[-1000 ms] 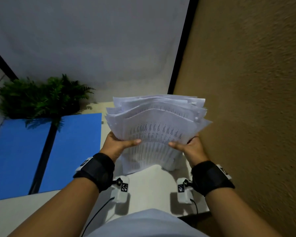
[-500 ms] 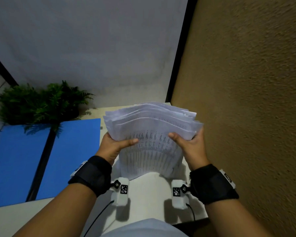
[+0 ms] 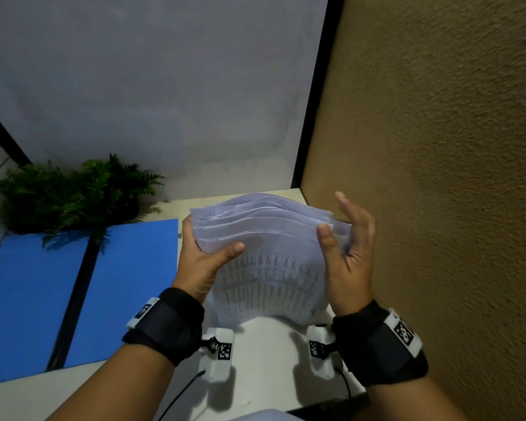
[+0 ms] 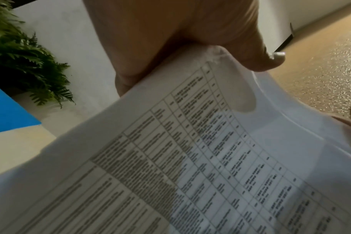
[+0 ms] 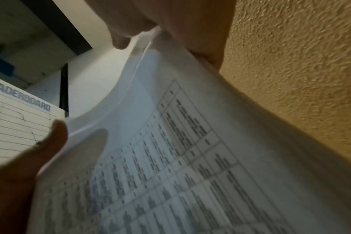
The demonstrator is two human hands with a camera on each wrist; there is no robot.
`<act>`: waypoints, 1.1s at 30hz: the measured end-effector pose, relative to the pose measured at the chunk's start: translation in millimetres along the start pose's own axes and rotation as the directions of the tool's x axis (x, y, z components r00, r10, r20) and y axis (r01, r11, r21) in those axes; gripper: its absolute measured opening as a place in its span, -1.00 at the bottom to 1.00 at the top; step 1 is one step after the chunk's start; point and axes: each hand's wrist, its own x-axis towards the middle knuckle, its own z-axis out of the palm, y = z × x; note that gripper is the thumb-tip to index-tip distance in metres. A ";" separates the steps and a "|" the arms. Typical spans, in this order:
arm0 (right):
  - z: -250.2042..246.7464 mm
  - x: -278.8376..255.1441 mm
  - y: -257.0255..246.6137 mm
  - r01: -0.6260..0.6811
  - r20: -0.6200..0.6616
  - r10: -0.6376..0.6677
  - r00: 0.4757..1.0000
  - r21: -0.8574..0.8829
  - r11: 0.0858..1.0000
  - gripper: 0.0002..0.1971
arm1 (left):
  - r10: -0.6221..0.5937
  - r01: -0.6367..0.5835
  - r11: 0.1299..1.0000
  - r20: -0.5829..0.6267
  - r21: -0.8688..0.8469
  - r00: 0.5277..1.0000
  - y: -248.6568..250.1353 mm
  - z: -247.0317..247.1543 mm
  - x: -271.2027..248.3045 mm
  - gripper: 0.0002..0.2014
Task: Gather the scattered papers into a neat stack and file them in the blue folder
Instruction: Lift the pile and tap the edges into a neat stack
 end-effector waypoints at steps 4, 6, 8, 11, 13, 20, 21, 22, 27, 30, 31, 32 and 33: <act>3.6 -1.6 -2.3 -0.005 -0.040 0.003 0.999 -0.038 0.999 -0.71 | 0.066 -0.067 0.997 0.016 0.038 0.998 5.3 1.3 -3.8 0.18; 3.8 -3.2 -6.3 -0.016 -0.056 0.013 0.998 -0.054 0.998 -0.72 | 0.092 -0.094 0.993 0.034 0.066 0.995 9.4 3.4 -5.9 0.19; 5.3 -5.0 -9.1 0.026 -0.035 -0.029 0.999 -0.083 0.996 -0.75 | 0.091 -0.094 0.994 0.040 0.056 0.995 11.5 3.7 -6.9 0.13; 6.2 -5.8 -7.4 -0.047 -0.095 0.039 0.995 -0.082 0.996 -0.79 | 0.103 -0.104 0.991 0.011 0.082 0.995 16.4 5.9 -8.0 -0.02; 7.3 -7.7 -6.6 -0.075 -0.112 0.065 0.992 -0.088 0.993 -0.76 | 0.134 -0.131 0.984 -0.014 0.123 0.991 22.0 9.6 -8.8 -0.17; 9.5 -13.9 -6.6 0.043 -0.100 -0.053 0.994 -0.100 0.994 -0.67 | 0.331 -0.305 0.917 -0.067 0.257 0.941 31.9 19.1 -12.1 -0.56; 9.0 -14.2 -5.3 0.049 -0.097 -0.058 0.994 -0.096 0.994 -0.67 | 0.383 -0.349 0.889 -0.063 0.297 0.922 32.9 19.4 -12.4 -0.63; 8.8 -14.5 -4.8 0.058 -0.094 -0.067 0.993 -0.096 0.994 -0.66 | 0.436 -0.395 0.851 -0.049 0.347 0.898 33.6 19.7 -12.8 -0.70; 10.2 -14.8 -5.8 0.077 -0.086 -0.086 0.993 -0.099 0.992 -0.66 | 0.472 -0.432 0.790 0.020 0.434 0.882 36.9 21.0 -13.4 -0.82; 10.7 -14.1 -5.5 0.068 -0.081 -0.079 0.994 -0.122 0.990 -0.69 | 0.458 -0.419 0.804 0.011 0.423 0.889 36.3 18.2 -10.1 -0.76; 10.8 -13.2 -5.4 0.053 -0.083 -0.063 0.995 -0.126 0.991 -0.70 | 0.452 -0.407 0.816 -0.013 0.410 0.892 34.6 16.4 -7.8 -0.78; 10.9 -12.0 -5.9 0.031 -0.086 -0.042 0.995 -0.124 0.992 -0.72 | 0.443 -0.393 0.834 -0.044 0.386 0.896 32.5 14.1 -6.1 -0.81; 11.1 -11.1 -6.1 0.009 -0.091 -0.020 0.996 -0.121 0.993 -0.74 | 0.429 -0.378 0.857 -0.079 0.351 0.900 30.0 11.7 -4.4 -0.86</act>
